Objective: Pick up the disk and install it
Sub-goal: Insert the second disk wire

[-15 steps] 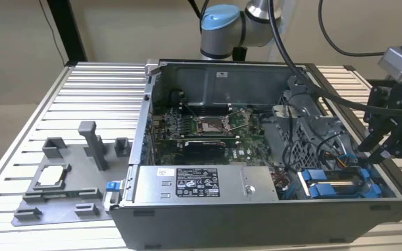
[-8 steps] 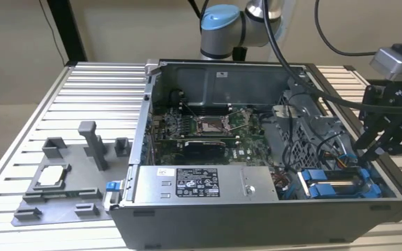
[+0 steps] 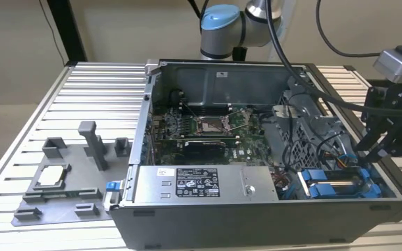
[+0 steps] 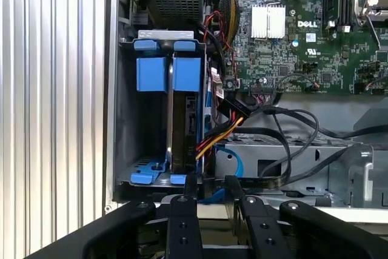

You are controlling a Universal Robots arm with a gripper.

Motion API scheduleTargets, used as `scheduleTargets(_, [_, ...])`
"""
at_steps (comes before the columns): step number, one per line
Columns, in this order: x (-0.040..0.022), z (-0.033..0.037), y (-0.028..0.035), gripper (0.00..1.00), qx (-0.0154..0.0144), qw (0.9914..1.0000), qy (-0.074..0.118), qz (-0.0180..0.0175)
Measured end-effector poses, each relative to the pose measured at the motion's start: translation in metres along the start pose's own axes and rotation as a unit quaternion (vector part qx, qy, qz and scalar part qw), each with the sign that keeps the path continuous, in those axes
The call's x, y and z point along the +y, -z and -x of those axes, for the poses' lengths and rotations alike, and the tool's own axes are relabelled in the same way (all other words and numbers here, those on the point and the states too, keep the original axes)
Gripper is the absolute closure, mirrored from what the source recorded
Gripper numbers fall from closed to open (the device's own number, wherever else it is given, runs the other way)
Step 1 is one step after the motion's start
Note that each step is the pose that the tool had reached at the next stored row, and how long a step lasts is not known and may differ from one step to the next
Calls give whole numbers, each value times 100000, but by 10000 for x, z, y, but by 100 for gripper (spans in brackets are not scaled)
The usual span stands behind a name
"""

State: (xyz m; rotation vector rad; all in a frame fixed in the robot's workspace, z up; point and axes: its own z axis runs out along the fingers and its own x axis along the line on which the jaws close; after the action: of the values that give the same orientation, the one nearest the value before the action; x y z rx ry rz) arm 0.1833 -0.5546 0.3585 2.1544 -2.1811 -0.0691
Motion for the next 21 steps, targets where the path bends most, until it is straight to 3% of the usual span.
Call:
scheduleTargets(8, [-6, -3, -63, 0, 26, 100000, 187, -7])
scheduleTargets(15, [-7, -3, -75, 0, 26, 100000, 193, -7])
scheduleTargets(16, [-7, -3, -75, 100, 26, 100000, 193, -7])
scheduleTargets(21, [-8, -3, -77, 100, 24, 100000, 193, -7])
